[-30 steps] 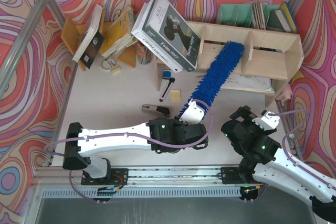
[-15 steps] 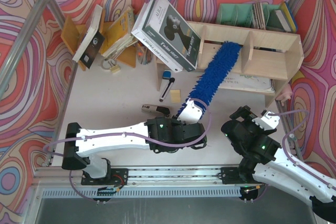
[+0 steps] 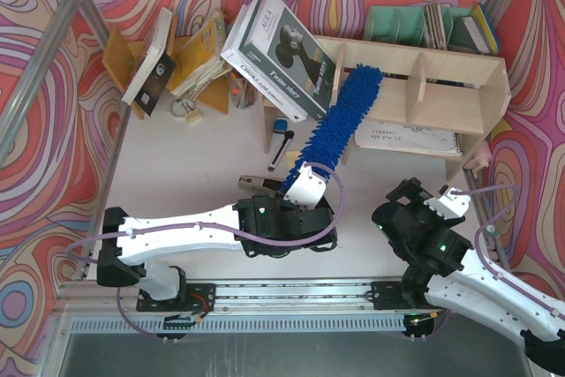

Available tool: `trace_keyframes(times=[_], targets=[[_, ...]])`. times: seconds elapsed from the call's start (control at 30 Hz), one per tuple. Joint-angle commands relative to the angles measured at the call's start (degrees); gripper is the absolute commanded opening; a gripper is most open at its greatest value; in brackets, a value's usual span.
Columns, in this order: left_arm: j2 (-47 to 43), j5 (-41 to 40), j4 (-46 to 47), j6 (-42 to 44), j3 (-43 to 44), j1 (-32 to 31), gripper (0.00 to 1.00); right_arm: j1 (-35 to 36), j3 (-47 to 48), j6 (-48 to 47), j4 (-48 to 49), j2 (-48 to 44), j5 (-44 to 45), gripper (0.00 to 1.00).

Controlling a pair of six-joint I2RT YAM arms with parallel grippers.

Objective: Dust the bookshelf with a duster

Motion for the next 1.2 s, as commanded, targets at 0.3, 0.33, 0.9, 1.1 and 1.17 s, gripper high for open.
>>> trace_keyframes(times=[0.3,0.33,0.9,1.1,1.17], targets=[[-1.9,-4.4,13.1,7.8,4.6,0.3,0.00,-0.4,-0.6,1.5,-0.3,-0.7,1.3,0.99],[-1.8,-4.4,13.4,8.2,4.8,0.3,0.00,-0.4,-0.6,1.5,-0.4,-0.7,1.3,0.99],[3.1,3.8,15.9,6.6,-1.7,0.3,0.00,-0.4,-0.7,1.6,-0.5,-0.9,1.3,0.99],[1.2,2.2,14.9,5.9,-1.9,0.3,0.00,-0.4,-0.7,1.6,-0.5,-0.9,1.3,0.99],[-0.4,1.3,15.5,6.5,-1.7,0.3,0.00,-0.4,-0.7,1.6,-0.5,-0.9,1.3,0.99]])
